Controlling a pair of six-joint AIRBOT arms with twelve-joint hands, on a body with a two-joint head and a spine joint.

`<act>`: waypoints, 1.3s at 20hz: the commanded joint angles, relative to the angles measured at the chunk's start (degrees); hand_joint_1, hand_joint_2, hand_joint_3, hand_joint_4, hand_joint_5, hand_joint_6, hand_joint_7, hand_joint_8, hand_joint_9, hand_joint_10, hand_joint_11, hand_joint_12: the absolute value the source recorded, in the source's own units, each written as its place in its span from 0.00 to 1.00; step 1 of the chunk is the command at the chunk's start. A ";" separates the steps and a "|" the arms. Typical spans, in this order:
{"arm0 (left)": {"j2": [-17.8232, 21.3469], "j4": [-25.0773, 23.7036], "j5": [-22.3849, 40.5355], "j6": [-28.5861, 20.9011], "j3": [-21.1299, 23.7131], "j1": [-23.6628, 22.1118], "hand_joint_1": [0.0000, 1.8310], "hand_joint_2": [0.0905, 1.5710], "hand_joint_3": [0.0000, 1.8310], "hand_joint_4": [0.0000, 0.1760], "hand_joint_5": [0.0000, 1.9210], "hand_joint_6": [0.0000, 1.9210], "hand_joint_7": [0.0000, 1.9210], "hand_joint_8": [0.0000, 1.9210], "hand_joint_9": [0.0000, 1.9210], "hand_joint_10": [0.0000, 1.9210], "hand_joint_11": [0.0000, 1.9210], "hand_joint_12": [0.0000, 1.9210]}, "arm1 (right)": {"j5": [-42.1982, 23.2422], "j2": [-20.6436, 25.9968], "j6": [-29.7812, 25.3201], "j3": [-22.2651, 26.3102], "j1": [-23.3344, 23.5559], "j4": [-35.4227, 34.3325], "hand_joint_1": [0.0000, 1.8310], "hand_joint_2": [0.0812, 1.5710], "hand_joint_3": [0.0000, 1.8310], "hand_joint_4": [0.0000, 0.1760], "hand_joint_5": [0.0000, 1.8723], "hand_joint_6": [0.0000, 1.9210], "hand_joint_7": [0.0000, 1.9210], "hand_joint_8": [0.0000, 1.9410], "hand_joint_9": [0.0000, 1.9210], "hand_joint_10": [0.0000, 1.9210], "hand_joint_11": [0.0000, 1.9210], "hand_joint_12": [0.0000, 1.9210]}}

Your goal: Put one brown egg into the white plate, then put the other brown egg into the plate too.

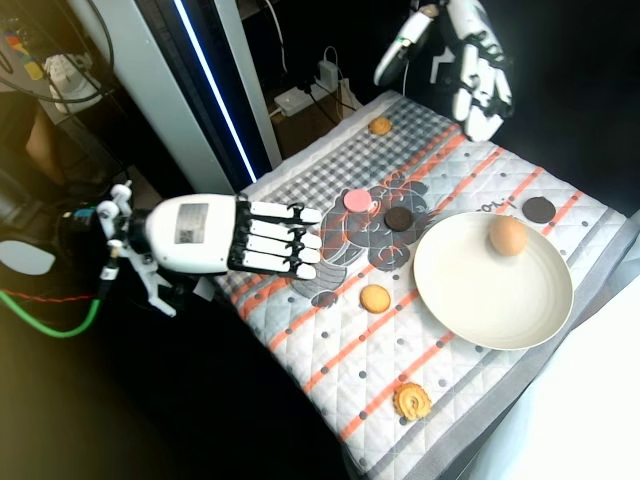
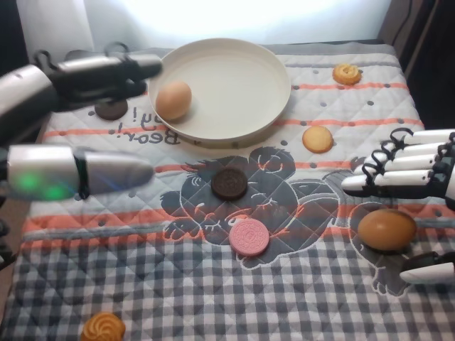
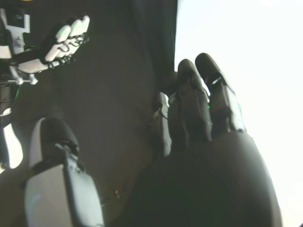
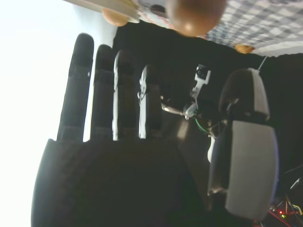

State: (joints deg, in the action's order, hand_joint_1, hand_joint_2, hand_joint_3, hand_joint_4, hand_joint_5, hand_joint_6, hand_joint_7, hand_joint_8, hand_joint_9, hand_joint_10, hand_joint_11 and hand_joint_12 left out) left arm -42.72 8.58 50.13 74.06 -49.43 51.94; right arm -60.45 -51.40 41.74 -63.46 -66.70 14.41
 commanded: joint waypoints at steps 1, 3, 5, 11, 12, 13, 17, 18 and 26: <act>0.05 0.29 8.34 -1.90 -0.50 0.01 0.39 0.53 0.00 0.69 0.18 0.00 0.23 0.00 0.21 0.00 0.00 0.36 | -5.03 -0.56 -0.26 -0.51 0.30 -1.55 0.34 0.63 0.00 0.19 0.27 0.00 0.31 0.00 0.31 0.00 0.17 0.34; -0.48 0.81 8.86 -3.86 -1.10 0.89 0.39 0.53 0.00 0.78 0.19 0.00 0.23 0.00 0.21 0.00 0.00 0.39 | -4.51 -1.53 -0.26 -0.98 0.39 -1.50 0.39 0.63 0.00 0.24 0.30 0.00 0.35 0.00 0.35 0.00 0.17 0.43; -0.70 0.98 9.38 -5.26 -1.37 1.55 0.40 0.53 0.00 0.76 0.19 0.00 0.23 0.00 0.21 0.00 0.00 0.41 | -4.22 -2.22 -0.26 -1.28 0.60 -1.49 0.45 0.63 0.00 0.26 0.32 0.01 0.39 0.01 0.40 0.02 0.20 0.46; -0.88 1.53 10.15 -8.22 -2.03 2.84 0.41 0.54 0.00 0.84 0.20 0.00 0.23 0.00 0.20 0.00 0.00 0.39 | -3.45 -3.80 -0.26 -2.17 1.27 -1.41 0.63 0.64 0.01 0.00 0.57 0.31 0.55 0.22 0.45 0.72 0.45 0.83; -1.00 1.66 10.26 -8.77 -2.22 3.12 0.41 0.54 0.00 0.85 0.20 0.00 0.23 0.00 0.21 0.00 0.00 0.40 | -3.31 -4.02 -0.26 -2.38 1.41 -1.41 0.63 0.67 0.00 0.00 0.56 0.43 0.50 0.44 0.47 0.82 0.50 0.90; -1.09 1.80 10.41 -9.23 -2.37 3.44 0.42 0.54 0.00 0.84 0.20 0.00 0.23 0.00 0.20 0.00 0.00 0.39 | -3.19 -4.32 -0.26 -2.75 1.65 -1.41 0.64 0.67 0.00 0.00 0.55 0.45 0.45 0.56 0.48 0.89 0.53 0.94; -1.09 2.22 10.85 -10.13 -2.62 4.06 0.42 0.54 0.00 0.88 0.20 0.00 0.23 0.00 0.20 0.00 0.00 0.38 | -3.20 -6.36 -0.26 -6.02 6.78 -1.47 0.69 0.68 0.00 0.00 0.59 0.30 0.51 0.61 0.55 0.63 0.56 0.79; -1.05 2.20 10.91 -10.70 -2.76 4.21 0.41 0.54 0.00 0.93 0.19 0.00 0.23 0.00 0.20 0.00 0.00 0.37 | -3.20 -7.45 -0.26 -7.69 9.54 -1.47 0.68 0.68 0.00 0.00 0.58 0.32 0.51 0.61 0.55 0.59 0.56 0.74; -3.00 1.83 8.82 -11.67 -5.96 2.82 0.42 0.53 0.00 0.70 0.16 0.00 0.22 0.00 0.20 0.00 0.00 0.41 | 10.19 -24.84 -0.26 -27.95 32.28 0.40 0.70 0.67 0.00 0.00 0.70 0.06 0.51 0.63 0.52 0.59 0.46 0.76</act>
State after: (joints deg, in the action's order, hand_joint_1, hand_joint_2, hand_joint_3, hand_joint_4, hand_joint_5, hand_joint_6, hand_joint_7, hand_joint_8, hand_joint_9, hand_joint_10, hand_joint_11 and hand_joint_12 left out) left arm -45.58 10.83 52.12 63.11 -55.37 55.51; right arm -46.02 -76.75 41.47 -91.50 -35.16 16.49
